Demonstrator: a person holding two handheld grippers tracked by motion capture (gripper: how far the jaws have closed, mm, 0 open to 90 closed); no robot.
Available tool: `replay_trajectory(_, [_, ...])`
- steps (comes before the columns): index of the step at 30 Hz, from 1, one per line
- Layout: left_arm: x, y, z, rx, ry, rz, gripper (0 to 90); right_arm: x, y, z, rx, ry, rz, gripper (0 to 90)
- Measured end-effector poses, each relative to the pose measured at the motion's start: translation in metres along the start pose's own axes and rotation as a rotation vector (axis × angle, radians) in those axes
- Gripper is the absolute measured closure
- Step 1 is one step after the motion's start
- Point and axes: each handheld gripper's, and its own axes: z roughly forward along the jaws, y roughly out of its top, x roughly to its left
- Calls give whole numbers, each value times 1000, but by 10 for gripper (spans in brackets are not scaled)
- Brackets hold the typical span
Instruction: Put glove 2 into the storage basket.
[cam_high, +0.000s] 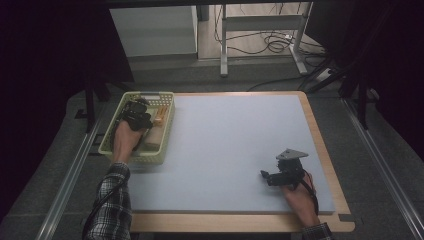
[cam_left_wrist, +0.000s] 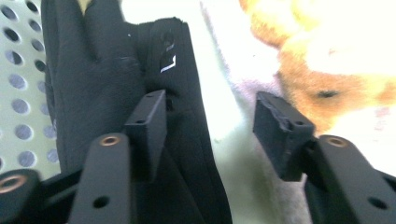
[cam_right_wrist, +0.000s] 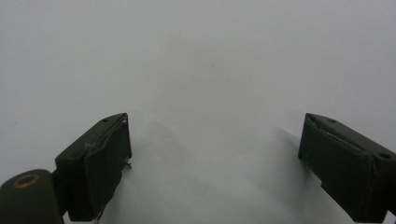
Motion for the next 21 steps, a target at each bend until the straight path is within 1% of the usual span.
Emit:
replay_trajectory(2, [2,0,-3,-15,-11,-6,385,0,0,0,0,0,0,92])
replay_trajectory(3, [3,0,-7,-33,-24,-13,372,0,0,0,0,0,0,91])
replay_trajectory(5, [5,-1,-11,-47,-32,-20,321,0,0,0,0,0,0,91])
replay_trajectory(9, [9,-2,-16,-69,-46,-29,256,0,0,0,-1,-1,-2,91])
replay_trajectory(10, [10,-3,-17,-75,-52,-34,228,0,0,0,-1,0,-2,91])
replay_trajectory(11, [12,-3,-19,-85,-63,-41,197,0,0,0,0,0,0,91])
replay_trajectory(14, [16,-5,-23,-113,-93,-55,171,0,0,0,-1,-1,-2,91])
replay_trajectory(16, [17,-7,-26,-124,-107,-51,139,0,0,0,-1,0,-2,91])
replay_trajectory(21, [19,-12,-33,-143,-130,-41,92,0,0,0,-1,0,-2,91])
